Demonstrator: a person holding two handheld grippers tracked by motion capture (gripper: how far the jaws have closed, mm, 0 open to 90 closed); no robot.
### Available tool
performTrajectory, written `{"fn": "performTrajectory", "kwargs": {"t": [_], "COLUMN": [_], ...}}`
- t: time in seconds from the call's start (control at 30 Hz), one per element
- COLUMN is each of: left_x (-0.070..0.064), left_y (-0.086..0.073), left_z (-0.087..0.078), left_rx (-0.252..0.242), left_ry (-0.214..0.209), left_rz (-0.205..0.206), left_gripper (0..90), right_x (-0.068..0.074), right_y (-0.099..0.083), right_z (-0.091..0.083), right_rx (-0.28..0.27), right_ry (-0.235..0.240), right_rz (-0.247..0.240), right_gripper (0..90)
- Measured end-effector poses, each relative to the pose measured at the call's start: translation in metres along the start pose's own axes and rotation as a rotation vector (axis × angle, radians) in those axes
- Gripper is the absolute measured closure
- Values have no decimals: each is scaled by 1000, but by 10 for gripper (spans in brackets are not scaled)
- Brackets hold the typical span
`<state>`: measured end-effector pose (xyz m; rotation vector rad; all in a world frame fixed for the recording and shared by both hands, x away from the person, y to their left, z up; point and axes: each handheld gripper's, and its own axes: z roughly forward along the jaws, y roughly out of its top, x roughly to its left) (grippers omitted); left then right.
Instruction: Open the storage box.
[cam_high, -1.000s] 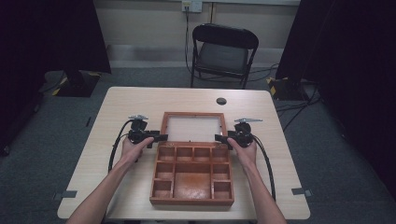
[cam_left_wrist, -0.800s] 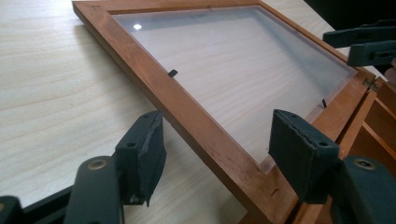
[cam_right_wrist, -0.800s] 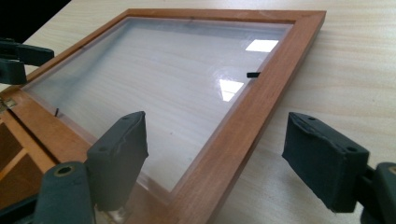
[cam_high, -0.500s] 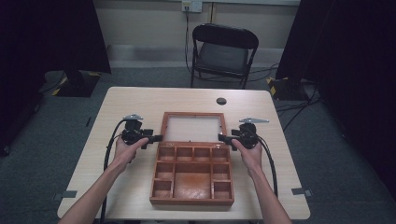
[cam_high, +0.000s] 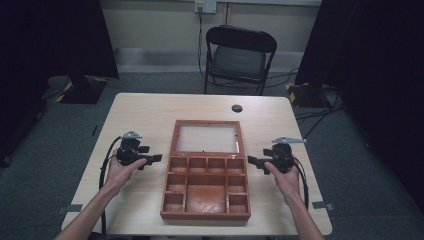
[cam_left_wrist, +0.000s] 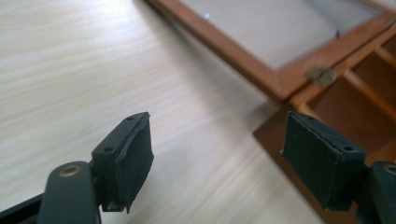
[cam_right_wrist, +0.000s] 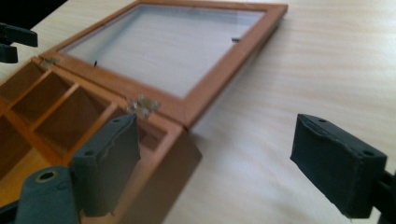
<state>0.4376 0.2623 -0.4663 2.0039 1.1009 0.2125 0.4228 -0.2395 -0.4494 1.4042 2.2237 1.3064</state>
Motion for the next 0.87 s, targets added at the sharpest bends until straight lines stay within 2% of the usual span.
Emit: {"fn": "performTrajectory", "kwargs": {"t": [0.13, 0.17, 0.2, 0.23, 0.27, 0.37, 0.43, 0.53, 0.57, 0.6, 0.63, 0.7, 0.77, 0.8, 0.87], "left_x": [1, 1, 0, 0, 0, 1, 0, 0, -2, -2, -3, -1, -1, -2, -2], "left_y": [-12, -17, -20, -28, -28, -37, -42, -46, -48, -50, -53, -56, -56, -56, -56], "left_z": [-8, -9, -10, -13, -13, -15, -15, -14, -12, -11, -9, -8, -8, -8, -7], "left_rx": [28, 39, 51, 73, 73, 90, 114, 95, 82, 69, 49, 22, 24, 23, 23], "left_ry": [1, 5, 14, 46, 46, 51, 75, 93, 121, 138, 156, 161, 161, 163, 164], "left_rz": [15, 31, 43, 55, 55, 49, 73, 103, 129, 153, 177, 175, 173, 169, 170], "left_gripper": [171, 165, 165, 167, 175, 175, 180, 178, 177, 170, 152, 112, 109, 107, 106], "right_x": [-5, -6, -7, -8, -8, -14, -18, -22, -24, -26, -26, -23, -23, -24, -24], "right_y": [-16, -19, -24, -27, -27, -49, -58, -69, -71, -74, -75, -77, -81, -83, -83], "right_z": [-15, -18, -22, -25, -25, -38, -42, -45, -45, -43, -42, -38, -34, -32, -32], "right_rx": [37, 42, 49, 52, 52, 95, 108, 132, 140, 150, 137, 137, 105, 85, 86], "right_ry": [-46, -54, -59, -65, -65, -111, -139, -195, -208, -245, -277, -334, -342, -341, -340], "right_rz": [-1, 3, 3, 4, 4, 17, 18, 17, 14, 18, 7, -43, -75, -77, -73], "right_gripper": [148, 148, 149, 149, 149, 149, 149, 149, 148, 139, 139, 133, 53, 36, 36]}}
